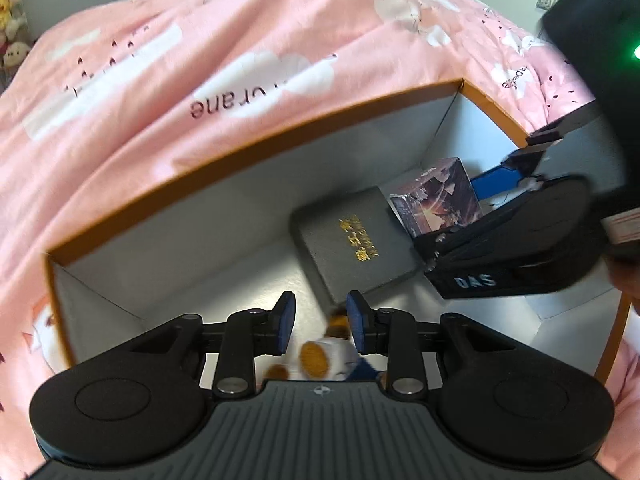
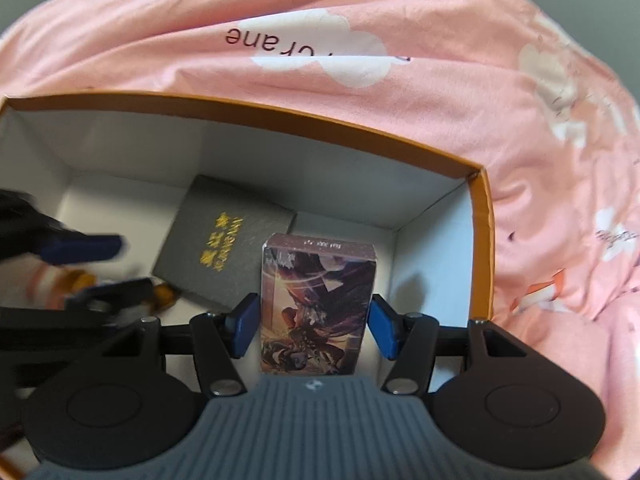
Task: Organize objects
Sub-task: 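Lower the book and card into the box and open both grippers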
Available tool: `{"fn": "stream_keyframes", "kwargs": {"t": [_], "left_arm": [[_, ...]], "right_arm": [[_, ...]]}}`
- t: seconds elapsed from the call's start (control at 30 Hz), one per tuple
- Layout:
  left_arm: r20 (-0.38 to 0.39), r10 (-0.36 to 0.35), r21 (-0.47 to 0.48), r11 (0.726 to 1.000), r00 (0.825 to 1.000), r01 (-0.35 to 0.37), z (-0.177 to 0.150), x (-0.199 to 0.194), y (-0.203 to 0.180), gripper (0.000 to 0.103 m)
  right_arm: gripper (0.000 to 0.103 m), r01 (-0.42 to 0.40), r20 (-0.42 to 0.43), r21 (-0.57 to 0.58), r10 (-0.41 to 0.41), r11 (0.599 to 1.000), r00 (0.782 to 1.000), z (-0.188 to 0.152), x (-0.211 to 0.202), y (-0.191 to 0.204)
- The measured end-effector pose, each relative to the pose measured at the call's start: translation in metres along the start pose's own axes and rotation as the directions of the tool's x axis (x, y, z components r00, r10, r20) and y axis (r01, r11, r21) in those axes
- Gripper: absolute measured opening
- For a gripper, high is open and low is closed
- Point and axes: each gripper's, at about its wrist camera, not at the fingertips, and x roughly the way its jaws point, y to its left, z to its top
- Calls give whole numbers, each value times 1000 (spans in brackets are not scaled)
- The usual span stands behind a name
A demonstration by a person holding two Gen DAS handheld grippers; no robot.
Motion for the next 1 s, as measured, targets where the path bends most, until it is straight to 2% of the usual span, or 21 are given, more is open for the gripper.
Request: {"fn": "stream_keyframes", "kwargs": {"t": [0.1, 0.3, 0.37, 0.43, 0.5, 0.6, 0.8, 0.9, 1.0], "left_arm": [[21, -27, 19, 999, 999, 26, -2, -3, 4, 39], [5, -15, 67, 998, 1000, 14, -3, 5, 0, 39], [-6, -7, 47, 999, 1000, 7, -2, 9, 2, 42], [-15, 16, 19, 1000, 1000, -15, 1, 11, 4, 50], [-20, 39, 3, 999, 999, -39, 4, 12, 6, 50], [-43, 62, -27, 998, 997, -64, 8, 16, 9, 51], [-52, 42, -39, 998, 998, -44, 12, 17, 11, 51], [-56, 36, -24, 999, 998, -37, 5, 11, 9, 53], [-54, 32, -13, 999, 998, -33, 5, 11, 7, 53]], "right_arm": [[60, 43, 20, -6, -43, 999, 999, 3, 6, 2], [60, -77, 16, 56, 76, 996, 997, 12, 9, -6], [60, -132, 19, 74, 131, 988, 991, 15, 12, -4], [60, -181, 27, 84, 180, 980, 983, 18, 14, -3], [60, -216, 30, 96, 215, 972, 976, 19, 16, -1], [60, -226, 35, 115, 224, 967, 974, 17, 18, 4], [60, -293, 64, 173, 286, 940, 956, 15, 31, -8], [63, -326, 91, 166, 315, 931, 945, 15, 27, -16], [63, -352, 85, 105, 344, 930, 935, 13, 15, -21]]}}
